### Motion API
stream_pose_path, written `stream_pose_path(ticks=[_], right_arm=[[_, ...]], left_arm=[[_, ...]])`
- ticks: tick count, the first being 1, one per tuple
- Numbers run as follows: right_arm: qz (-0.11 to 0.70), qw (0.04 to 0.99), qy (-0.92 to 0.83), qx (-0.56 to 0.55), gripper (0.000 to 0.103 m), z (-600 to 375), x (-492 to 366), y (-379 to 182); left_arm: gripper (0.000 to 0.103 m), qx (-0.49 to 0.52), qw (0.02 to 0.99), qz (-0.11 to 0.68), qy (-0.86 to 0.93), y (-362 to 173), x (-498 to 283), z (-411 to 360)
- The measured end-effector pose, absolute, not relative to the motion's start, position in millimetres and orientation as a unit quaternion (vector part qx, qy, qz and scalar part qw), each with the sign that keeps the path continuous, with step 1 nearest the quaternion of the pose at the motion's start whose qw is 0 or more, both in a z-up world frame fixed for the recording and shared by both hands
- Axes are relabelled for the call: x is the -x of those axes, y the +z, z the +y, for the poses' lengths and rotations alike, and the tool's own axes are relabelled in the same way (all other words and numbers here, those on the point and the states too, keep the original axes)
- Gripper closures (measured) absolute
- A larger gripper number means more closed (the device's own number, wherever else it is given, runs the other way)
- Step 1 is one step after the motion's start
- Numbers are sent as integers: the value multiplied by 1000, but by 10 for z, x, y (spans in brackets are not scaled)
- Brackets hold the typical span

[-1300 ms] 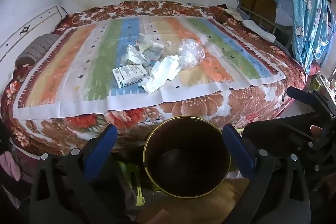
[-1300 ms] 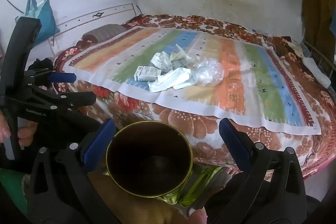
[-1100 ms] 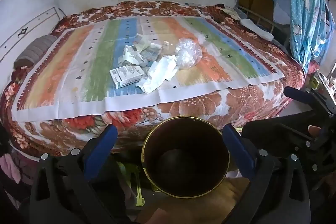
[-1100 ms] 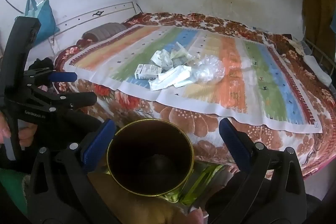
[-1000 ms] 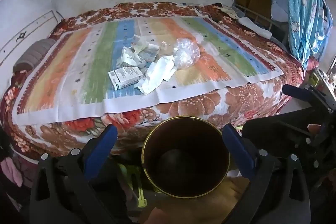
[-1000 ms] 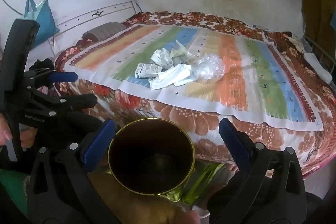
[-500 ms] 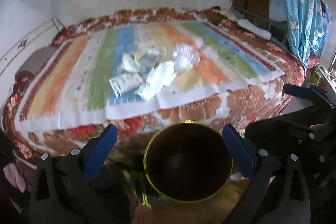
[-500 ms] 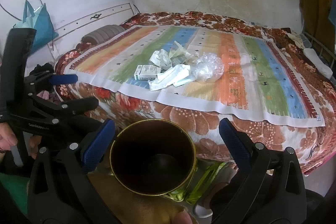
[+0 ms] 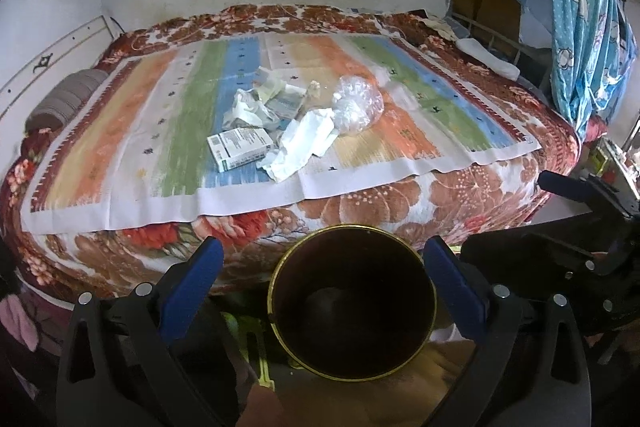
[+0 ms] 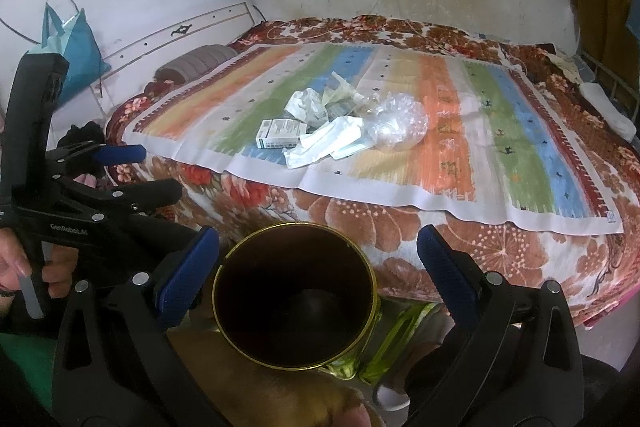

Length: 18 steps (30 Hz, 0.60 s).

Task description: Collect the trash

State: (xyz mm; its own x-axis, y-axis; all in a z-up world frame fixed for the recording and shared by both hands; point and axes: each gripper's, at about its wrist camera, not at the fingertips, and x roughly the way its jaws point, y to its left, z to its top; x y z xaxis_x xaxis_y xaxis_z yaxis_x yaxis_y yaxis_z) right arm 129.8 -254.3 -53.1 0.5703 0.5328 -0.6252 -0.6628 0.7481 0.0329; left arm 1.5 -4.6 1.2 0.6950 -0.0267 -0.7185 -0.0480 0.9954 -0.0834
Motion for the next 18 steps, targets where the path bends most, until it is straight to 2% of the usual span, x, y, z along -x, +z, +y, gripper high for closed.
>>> stream_pose_path(ticks=[9, 18], right_arm=[[304, 890, 326, 94, 9, -2589, -1340, -540], [314, 883, 339, 84, 9, -2642, -1394, -552]], left_arm=[[6, 84, 915, 394, -18, 42, -32, 9], [6, 78, 918, 389, -14, 55, -28, -12]])
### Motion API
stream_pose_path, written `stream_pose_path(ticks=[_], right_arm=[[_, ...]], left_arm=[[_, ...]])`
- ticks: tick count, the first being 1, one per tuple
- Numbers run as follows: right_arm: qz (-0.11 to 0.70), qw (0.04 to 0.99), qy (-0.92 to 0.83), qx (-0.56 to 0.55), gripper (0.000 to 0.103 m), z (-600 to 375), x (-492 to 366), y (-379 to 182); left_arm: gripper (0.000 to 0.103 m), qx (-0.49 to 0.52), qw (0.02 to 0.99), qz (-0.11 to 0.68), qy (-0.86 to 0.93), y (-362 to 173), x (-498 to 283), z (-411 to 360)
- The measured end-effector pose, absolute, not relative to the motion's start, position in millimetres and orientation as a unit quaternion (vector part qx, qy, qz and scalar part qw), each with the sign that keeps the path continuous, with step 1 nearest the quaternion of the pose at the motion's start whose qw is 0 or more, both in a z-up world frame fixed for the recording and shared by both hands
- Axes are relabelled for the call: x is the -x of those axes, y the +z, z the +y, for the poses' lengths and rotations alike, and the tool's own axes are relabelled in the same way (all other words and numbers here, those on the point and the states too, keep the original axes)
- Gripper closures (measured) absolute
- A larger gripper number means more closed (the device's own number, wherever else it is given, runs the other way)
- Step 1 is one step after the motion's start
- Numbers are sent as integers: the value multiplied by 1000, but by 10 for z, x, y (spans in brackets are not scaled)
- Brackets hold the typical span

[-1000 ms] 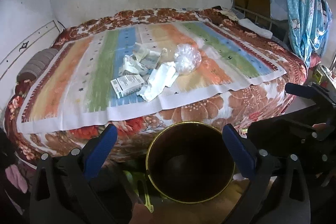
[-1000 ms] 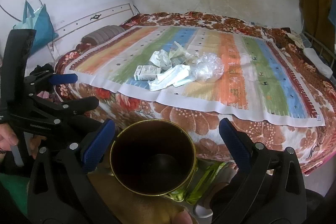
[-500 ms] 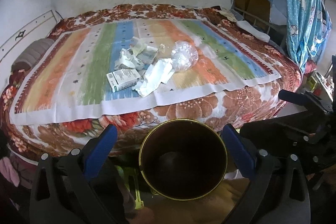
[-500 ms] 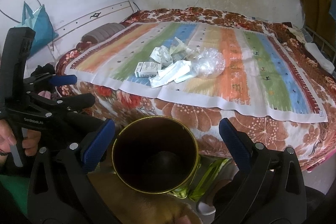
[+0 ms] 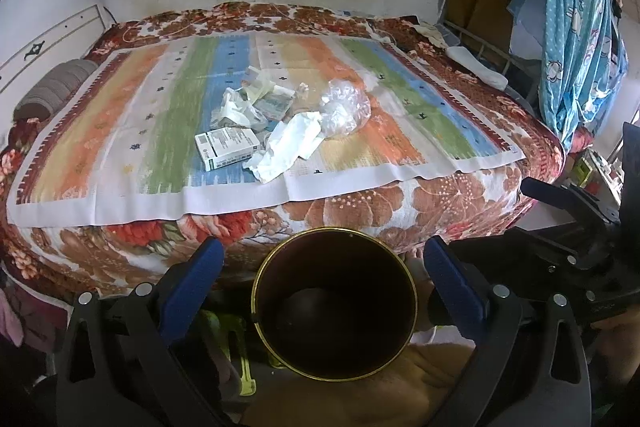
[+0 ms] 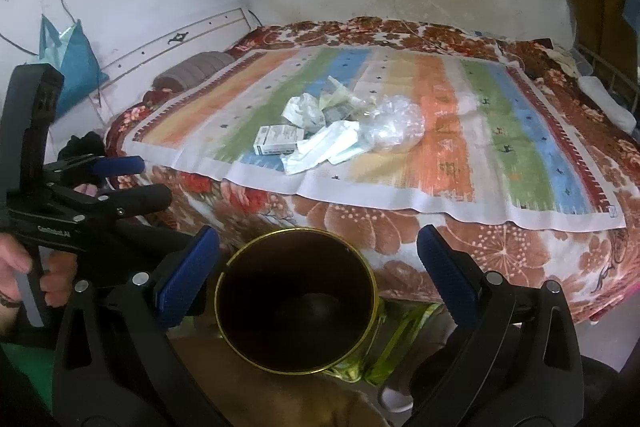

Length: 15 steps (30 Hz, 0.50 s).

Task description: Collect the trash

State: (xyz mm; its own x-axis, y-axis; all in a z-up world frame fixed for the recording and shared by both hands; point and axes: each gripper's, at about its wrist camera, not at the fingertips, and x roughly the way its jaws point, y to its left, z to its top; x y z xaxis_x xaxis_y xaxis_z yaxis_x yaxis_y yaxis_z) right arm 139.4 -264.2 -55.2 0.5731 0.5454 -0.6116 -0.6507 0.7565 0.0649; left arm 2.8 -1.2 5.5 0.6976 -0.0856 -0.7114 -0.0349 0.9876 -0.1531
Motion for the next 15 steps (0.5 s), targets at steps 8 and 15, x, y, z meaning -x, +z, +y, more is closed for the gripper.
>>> stream_pose_path(ticks=[8, 15], right_arm=[[315, 883, 335, 89, 9, -2624, -1394, -567], [319, 879, 342, 87, 9, -2611, -1397, -577]], left_arm=[[6, 68, 920, 386, -6, 56, -30, -13], [6, 76, 920, 385, 0, 64, -55, 39]])
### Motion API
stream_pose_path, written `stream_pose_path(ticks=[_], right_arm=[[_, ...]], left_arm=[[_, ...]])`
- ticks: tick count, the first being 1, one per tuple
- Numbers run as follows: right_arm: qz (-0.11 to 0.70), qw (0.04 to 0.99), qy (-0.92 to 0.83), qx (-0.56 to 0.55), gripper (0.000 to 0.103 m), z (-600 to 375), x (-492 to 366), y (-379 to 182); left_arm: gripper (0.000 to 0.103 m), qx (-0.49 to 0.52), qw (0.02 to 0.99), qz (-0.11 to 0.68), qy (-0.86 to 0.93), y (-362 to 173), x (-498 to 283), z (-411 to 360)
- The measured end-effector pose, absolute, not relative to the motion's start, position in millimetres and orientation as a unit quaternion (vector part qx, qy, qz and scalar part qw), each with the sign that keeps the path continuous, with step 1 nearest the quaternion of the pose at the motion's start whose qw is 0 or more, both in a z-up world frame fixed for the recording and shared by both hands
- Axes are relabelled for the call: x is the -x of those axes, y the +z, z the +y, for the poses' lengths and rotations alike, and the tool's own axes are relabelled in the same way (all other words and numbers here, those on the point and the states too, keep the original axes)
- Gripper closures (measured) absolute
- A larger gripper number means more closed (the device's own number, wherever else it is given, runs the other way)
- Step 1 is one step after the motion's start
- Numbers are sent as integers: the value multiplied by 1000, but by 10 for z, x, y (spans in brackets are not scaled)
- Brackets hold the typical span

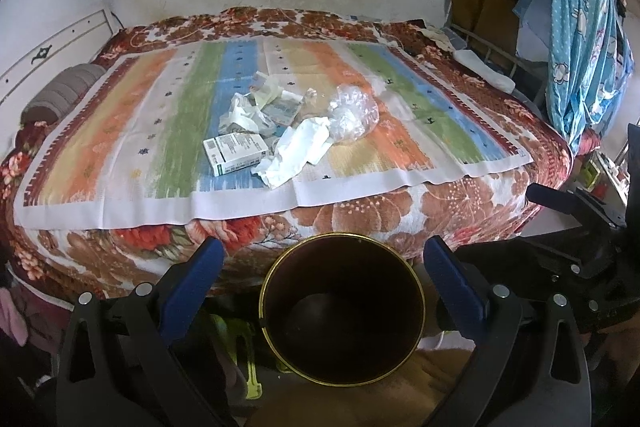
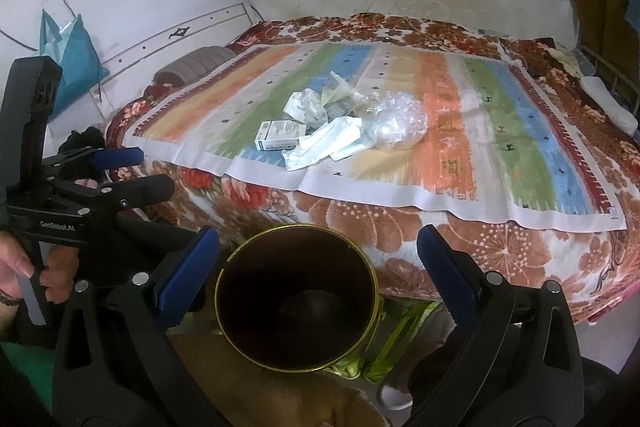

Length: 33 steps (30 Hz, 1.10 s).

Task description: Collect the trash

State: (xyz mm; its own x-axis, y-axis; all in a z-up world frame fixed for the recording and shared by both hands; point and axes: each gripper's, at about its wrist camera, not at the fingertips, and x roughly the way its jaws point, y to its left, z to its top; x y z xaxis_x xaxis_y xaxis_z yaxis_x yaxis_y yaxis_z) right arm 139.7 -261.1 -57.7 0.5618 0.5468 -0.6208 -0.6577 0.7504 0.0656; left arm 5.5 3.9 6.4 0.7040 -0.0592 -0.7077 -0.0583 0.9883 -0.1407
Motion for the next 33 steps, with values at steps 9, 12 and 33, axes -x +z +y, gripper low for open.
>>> stream_pose_path(ticks=[9, 12, 33], right_arm=[[334, 869, 360, 55, 9, -2633, -1578, -494], [340, 868, 358, 57, 9, -2608, -1650, -468], [381, 867, 311, 85, 9, -2395, -2635, -313]], left_arm=[[6, 77, 910, 408, 3, 25, -279, 74], [6, 77, 911, 405, 11, 46, -336, 79], [6, 107, 877, 469, -3, -34, -1142, 330]])
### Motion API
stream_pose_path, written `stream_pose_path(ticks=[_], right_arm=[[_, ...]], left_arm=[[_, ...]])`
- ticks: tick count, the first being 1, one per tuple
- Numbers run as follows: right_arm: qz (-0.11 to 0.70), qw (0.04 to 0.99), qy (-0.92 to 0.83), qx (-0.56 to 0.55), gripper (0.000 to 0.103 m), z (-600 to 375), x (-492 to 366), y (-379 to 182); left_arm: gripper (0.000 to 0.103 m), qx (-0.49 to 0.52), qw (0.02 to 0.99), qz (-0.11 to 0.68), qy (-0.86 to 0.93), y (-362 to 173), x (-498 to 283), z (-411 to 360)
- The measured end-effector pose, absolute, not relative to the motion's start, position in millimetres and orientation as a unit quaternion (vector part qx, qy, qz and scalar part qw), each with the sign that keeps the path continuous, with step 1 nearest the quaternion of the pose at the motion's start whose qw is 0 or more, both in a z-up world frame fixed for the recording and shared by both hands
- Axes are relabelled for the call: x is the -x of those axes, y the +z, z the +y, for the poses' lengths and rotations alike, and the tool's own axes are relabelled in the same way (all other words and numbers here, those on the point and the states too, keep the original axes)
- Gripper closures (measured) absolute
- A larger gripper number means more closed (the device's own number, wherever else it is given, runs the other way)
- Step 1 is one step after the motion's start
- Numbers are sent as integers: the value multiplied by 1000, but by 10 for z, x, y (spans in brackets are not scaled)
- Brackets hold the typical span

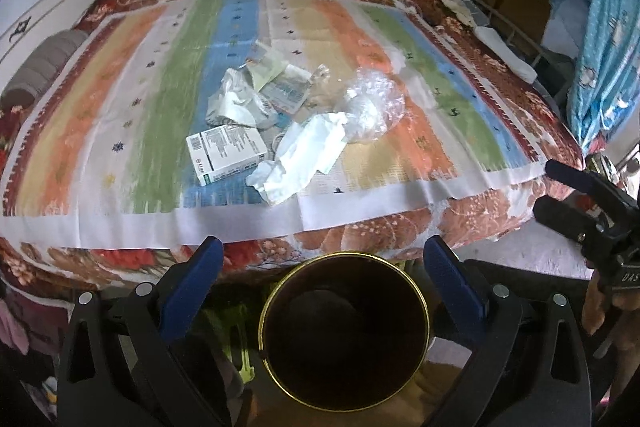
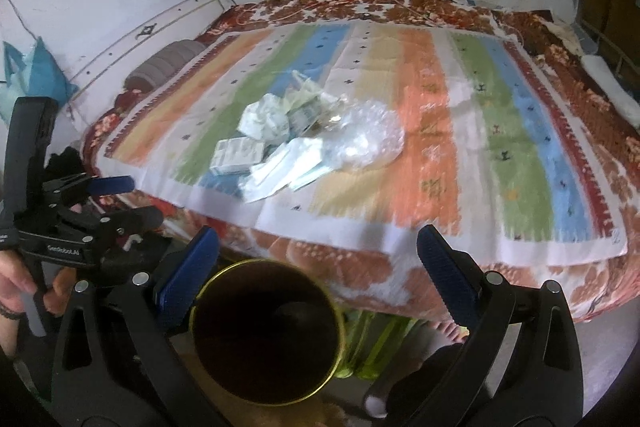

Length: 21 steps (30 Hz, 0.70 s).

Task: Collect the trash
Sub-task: 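Move the left tool toward the white tissue while the right tool approaches the clear plastic bag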

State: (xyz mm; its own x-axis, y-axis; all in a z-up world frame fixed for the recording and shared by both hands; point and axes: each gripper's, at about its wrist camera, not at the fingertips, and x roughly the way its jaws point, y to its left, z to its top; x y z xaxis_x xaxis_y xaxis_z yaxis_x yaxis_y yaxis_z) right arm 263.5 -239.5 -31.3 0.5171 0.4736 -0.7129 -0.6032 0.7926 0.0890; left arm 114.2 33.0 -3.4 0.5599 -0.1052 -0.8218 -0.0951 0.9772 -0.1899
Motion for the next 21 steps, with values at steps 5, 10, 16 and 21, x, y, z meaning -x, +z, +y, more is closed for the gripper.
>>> stream_pose_path(ticks=[5, 10, 16, 21], right_arm=[[379, 871, 297, 94, 9, -2340, -2865, -288], [373, 875, 296, 88, 9, -2283, -3082, -299], [383, 875, 289, 70, 9, -2227, -3391, -393], [387, 875, 282, 67, 9, -2220, -3596, -465]], left_arm=[[6, 106, 872, 477, 4, -75, -1328, 386], [6, 114, 863, 492, -4, -143, -1549, 448], [8, 106, 853, 511, 3, -299, -1812, 520], [8, 100, 847, 523, -4, -418, -1990, 582]])
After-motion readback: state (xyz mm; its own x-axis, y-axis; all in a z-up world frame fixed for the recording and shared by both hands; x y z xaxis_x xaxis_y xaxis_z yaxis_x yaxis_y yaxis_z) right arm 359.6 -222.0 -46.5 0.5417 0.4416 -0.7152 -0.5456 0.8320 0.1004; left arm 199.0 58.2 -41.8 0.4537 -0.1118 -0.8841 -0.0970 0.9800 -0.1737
